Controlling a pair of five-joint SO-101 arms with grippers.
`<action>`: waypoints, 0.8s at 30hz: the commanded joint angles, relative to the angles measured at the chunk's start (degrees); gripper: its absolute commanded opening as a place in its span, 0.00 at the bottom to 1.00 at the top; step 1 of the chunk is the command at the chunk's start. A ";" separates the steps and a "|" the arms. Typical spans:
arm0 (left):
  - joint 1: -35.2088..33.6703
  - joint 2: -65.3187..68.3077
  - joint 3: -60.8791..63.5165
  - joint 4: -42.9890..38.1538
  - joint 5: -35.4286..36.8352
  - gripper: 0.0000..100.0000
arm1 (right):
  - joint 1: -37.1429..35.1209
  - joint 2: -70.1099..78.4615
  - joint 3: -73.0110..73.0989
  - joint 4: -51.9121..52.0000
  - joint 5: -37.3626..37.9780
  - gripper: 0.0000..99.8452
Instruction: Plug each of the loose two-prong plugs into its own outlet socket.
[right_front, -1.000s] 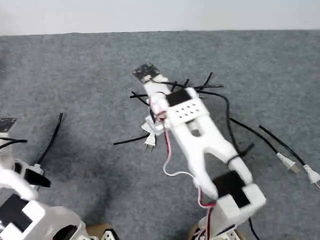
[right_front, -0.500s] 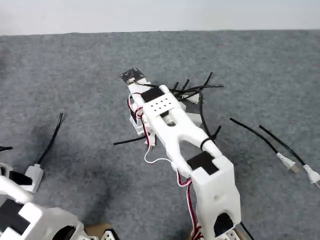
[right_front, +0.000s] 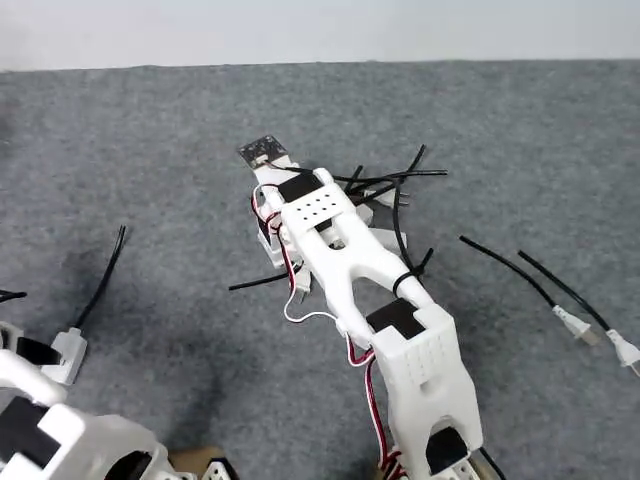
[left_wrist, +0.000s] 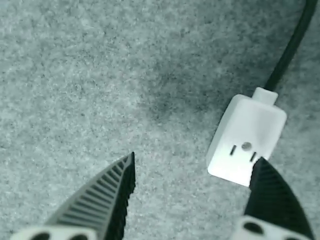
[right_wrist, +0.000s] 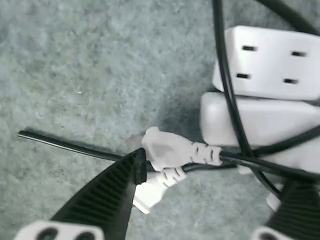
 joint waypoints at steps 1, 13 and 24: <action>0.62 -2.37 -0.75 -0.97 0.44 0.35 | 1.19 2.15 -0.18 1.80 -0.53 0.11; 0.62 -2.37 -0.75 -1.05 0.44 0.35 | 1.19 1.71 -0.18 7.08 5.36 0.01; 0.62 -1.93 -0.75 -1.05 0.44 0.35 | 1.19 -6.37 -3.87 15.87 9.93 0.01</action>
